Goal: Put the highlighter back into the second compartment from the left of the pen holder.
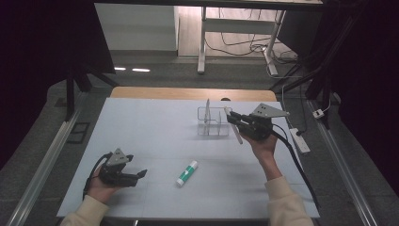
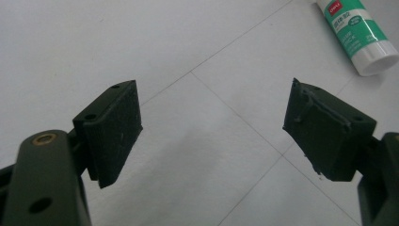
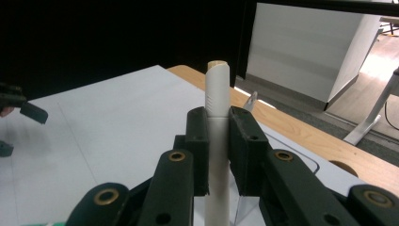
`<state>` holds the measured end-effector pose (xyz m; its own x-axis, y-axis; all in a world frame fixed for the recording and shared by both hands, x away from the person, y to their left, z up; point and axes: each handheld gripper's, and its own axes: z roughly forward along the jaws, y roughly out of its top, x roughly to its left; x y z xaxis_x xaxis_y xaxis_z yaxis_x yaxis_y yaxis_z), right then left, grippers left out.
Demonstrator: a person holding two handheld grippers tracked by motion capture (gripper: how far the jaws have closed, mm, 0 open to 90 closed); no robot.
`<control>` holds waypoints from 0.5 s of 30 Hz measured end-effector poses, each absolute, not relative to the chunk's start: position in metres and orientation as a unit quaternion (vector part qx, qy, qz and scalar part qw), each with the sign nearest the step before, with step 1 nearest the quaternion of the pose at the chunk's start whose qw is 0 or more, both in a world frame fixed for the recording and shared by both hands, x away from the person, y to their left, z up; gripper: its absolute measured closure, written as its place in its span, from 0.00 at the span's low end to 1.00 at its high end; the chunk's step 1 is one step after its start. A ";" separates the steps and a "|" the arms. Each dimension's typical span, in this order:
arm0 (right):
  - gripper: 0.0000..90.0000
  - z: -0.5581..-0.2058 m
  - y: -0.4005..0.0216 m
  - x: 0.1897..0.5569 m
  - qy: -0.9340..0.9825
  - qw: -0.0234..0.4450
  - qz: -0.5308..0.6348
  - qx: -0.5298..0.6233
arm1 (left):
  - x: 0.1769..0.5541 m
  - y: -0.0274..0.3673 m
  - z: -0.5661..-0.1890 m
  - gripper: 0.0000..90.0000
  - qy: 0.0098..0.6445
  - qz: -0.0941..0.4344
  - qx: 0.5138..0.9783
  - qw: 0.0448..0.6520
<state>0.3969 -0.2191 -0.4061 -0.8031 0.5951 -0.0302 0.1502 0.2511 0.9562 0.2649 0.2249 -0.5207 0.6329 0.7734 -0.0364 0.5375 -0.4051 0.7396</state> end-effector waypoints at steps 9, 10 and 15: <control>0.87 -0.400 -0.214 0.404 0.751 0.211 0.568 0.261 | 0.265 0.225 -0.521 0.22 0.398 0.157 0.824 0.372; 0.87 -0.400 -0.213 0.405 0.750 0.211 0.569 0.263 | 0.265 0.224 -0.521 0.22 0.398 0.156 0.824 0.372; 0.87 -0.398 -0.211 0.409 0.749 0.211 0.571 0.264 | 0.265 0.225 -0.521 0.22 0.398 0.156 0.823 0.373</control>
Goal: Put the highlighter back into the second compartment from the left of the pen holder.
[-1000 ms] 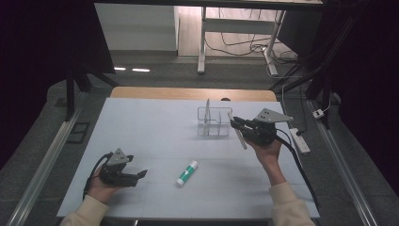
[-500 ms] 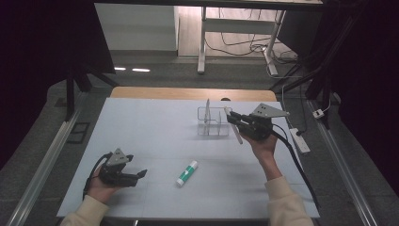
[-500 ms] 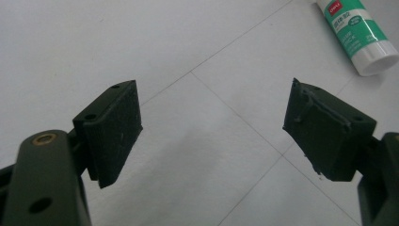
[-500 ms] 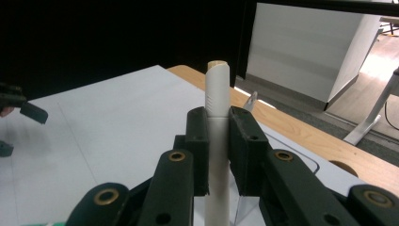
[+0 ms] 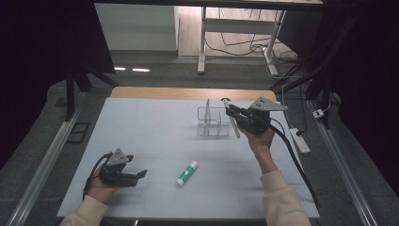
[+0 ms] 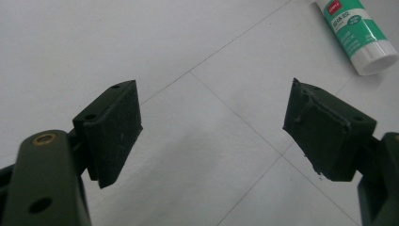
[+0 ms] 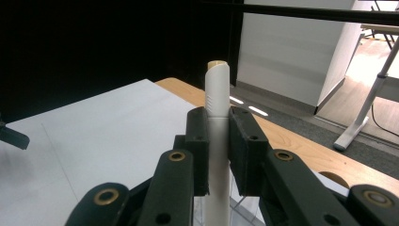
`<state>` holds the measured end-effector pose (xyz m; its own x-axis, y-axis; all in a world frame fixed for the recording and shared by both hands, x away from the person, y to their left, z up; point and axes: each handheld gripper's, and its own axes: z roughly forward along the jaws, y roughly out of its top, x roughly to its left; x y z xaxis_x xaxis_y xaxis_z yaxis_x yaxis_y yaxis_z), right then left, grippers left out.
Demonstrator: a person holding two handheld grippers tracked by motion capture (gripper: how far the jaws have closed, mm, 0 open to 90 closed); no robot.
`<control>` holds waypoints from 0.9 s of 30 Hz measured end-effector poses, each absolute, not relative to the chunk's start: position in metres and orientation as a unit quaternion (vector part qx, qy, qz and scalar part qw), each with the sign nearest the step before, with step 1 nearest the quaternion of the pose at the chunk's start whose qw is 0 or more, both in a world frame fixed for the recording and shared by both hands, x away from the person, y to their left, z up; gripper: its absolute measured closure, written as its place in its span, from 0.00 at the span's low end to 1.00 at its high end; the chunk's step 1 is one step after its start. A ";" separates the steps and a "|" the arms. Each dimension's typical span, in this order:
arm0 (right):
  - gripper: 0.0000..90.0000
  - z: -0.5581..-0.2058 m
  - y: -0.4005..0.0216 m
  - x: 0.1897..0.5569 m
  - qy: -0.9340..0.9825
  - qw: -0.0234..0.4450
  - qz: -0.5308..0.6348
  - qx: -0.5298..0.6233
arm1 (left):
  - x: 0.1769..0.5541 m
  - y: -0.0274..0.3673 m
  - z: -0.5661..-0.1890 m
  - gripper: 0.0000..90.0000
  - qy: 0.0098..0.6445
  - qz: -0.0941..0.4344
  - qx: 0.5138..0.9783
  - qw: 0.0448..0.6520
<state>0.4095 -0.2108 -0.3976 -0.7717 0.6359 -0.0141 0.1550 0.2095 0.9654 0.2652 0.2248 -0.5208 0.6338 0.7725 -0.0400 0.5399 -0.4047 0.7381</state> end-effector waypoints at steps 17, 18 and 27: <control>0.87 -0.390 -0.202 0.419 0.751 0.214 0.568 0.260 | 0.265 0.225 -0.520 0.22 0.398 0.156 0.823 0.373; 0.87 -0.390 -0.202 0.420 0.751 0.213 0.569 0.261 | 0.265 0.225 -0.521 0.22 0.398 0.156 0.823 0.373; 0.87 -0.386 -0.193 0.426 0.751 0.213 0.569 0.260 | 0.265 0.225 -0.520 0.22 0.398 0.156 0.823 0.374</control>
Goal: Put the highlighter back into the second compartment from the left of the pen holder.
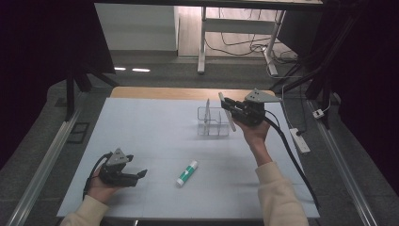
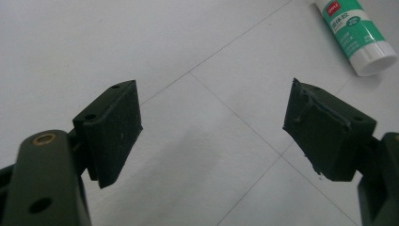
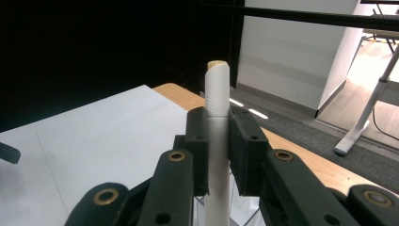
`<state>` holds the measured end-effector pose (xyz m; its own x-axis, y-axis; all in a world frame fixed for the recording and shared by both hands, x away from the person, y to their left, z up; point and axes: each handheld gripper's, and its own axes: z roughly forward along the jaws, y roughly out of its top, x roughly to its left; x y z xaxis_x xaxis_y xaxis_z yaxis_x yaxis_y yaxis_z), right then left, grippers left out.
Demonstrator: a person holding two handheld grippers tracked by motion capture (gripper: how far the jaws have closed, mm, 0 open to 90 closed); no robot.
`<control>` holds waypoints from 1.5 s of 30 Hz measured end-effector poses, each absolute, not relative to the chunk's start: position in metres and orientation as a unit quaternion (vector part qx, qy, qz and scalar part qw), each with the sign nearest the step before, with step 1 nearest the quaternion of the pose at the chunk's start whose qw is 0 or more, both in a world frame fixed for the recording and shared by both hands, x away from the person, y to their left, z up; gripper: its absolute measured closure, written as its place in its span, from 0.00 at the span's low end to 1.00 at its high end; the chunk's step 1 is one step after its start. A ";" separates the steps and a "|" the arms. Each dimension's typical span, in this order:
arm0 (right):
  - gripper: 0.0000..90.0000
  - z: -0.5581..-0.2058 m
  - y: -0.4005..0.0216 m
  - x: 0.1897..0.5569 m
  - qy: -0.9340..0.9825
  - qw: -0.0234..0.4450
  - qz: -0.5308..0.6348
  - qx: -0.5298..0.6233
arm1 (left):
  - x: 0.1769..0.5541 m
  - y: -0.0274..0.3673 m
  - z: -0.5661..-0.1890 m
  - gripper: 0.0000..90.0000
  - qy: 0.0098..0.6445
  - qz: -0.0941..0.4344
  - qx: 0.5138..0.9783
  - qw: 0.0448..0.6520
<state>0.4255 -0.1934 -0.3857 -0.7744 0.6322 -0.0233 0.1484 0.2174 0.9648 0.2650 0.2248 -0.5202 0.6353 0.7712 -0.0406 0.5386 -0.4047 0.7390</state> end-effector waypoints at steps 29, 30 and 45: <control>0.87 -0.382 -0.173 0.449 0.743 0.208 0.577 0.267 | 0.265 0.225 -0.520 0.22 0.396 0.156 0.824 0.373; 0.87 -0.383 -0.172 0.450 0.743 0.207 0.577 0.268 | 0.265 0.225 -0.520 0.22 0.396 0.156 0.824 0.373; 0.87 -0.387 -0.158 0.463 0.742 0.205 0.577 0.272 | 0.265 0.225 -0.521 0.22 0.396 0.156 0.824 0.373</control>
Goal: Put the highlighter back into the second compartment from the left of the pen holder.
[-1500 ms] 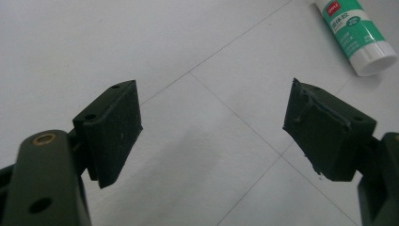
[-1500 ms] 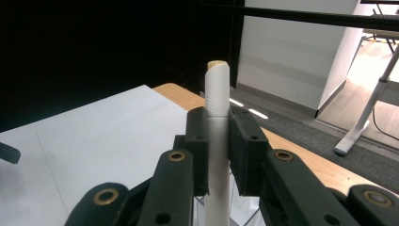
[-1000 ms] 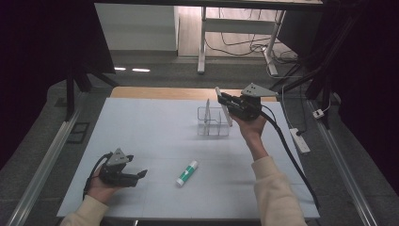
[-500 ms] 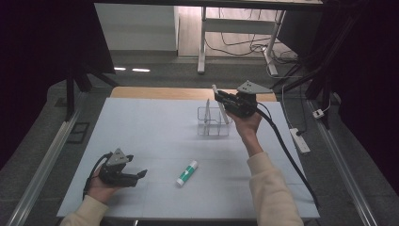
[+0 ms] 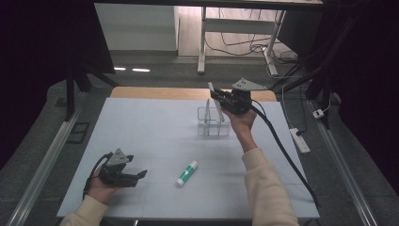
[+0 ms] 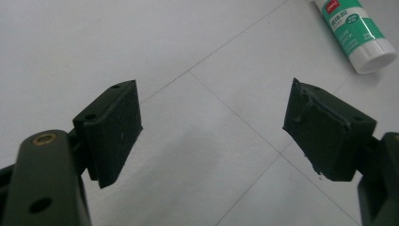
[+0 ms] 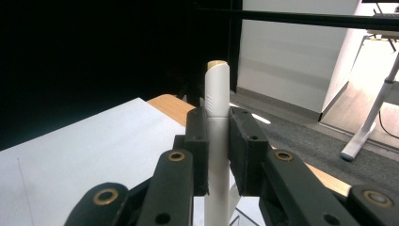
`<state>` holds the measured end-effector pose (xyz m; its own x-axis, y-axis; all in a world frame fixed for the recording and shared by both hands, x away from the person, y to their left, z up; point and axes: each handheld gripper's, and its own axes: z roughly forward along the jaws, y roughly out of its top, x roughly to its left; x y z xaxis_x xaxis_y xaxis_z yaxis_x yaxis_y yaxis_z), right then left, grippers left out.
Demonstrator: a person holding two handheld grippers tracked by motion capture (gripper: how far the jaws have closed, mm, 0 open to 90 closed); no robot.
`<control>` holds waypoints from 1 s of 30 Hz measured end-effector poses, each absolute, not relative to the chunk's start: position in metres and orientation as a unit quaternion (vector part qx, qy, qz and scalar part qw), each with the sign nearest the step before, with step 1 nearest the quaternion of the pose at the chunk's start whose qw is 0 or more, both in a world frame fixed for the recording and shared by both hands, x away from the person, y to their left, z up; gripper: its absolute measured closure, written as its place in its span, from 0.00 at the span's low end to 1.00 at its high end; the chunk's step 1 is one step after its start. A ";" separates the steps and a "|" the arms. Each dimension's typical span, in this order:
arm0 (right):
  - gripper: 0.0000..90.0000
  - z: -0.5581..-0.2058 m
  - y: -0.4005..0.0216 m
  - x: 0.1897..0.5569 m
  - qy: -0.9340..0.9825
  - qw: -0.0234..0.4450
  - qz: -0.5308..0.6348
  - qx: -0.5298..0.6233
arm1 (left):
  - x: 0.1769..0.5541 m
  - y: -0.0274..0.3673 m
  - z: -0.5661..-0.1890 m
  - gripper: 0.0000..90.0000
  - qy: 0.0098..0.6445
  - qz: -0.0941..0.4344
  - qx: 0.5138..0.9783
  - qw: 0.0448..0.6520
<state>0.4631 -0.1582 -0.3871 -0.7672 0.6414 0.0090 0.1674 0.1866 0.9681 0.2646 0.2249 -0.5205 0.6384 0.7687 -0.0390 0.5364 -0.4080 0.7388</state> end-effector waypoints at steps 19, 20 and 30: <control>0.87 -0.402 -0.151 0.486 0.736 0.210 0.577 0.287 | 0.264 0.225 -0.520 0.22 0.395 0.157 0.825 0.372; 0.87 -0.403 -0.151 0.487 0.734 0.211 0.577 0.289 | 0.264 0.225 -0.520 0.22 0.395 0.157 0.825 0.372; 0.86 -0.412 -0.147 0.492 0.730 0.213 0.581 0.289 | 0.265 0.225 -0.521 0.22 0.394 0.155 0.826 0.371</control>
<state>0.4922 -0.1468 -0.4116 -0.7425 0.6694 0.0248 0.1741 0.1570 0.9721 0.2647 0.2250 -0.5213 0.6411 0.7666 -0.0360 0.5357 -0.4134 0.7363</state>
